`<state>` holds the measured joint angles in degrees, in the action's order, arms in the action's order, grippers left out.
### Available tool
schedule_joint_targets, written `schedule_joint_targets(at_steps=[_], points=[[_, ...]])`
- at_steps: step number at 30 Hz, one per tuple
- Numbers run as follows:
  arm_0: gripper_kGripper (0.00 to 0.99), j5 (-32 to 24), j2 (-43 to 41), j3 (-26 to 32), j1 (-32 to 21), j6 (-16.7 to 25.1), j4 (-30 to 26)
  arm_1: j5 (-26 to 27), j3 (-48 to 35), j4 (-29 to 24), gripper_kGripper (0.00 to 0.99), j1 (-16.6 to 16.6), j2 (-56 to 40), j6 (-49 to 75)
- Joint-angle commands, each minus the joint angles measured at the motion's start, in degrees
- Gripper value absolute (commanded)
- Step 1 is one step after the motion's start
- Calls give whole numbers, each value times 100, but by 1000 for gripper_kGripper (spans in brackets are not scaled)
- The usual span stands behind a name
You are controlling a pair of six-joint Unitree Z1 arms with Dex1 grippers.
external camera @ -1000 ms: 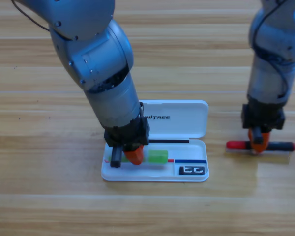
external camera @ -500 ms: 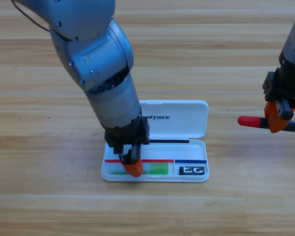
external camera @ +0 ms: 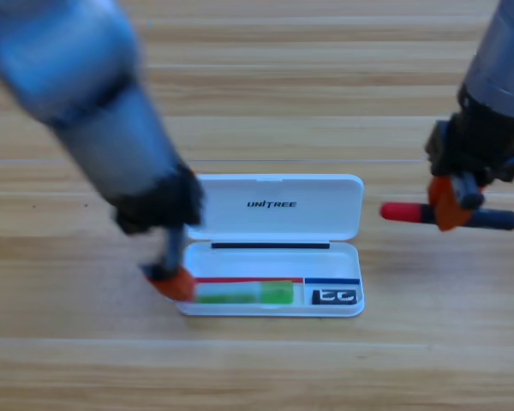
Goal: Clean up eraser and pencils
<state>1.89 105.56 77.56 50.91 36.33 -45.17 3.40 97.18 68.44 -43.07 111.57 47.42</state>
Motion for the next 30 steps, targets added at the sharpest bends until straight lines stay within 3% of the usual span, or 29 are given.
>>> schedule_joint_targets(at_steps=[1, 6, 10, 16, 22, 30], points=[[990, -136, -1504, -478, -1092, -135, -220, 99, 556, 134, 0, -694, 752, -136], [990, -268, -2180, -839, -1874, 85, -247, 99, 1172, 213, 0, -949, 1350, -189], [990, -321, -2444, -1111, -2190, 137, -203, 90, 1602, 213, 0, -1054, 1772, -189], [990, -611, -2884, -2008, -2595, 76, 606, -76, 2191, 240, 0, -1089, 2370, -145], [990, -734, -2963, -2412, -2665, 32, 861, -138, 2569, 248, 0, -1142, 2730, -136], [990, -742, -2989, -2526, -2665, 85, 957, -287, 2877, 248, 0, -1142, 2976, -154]])
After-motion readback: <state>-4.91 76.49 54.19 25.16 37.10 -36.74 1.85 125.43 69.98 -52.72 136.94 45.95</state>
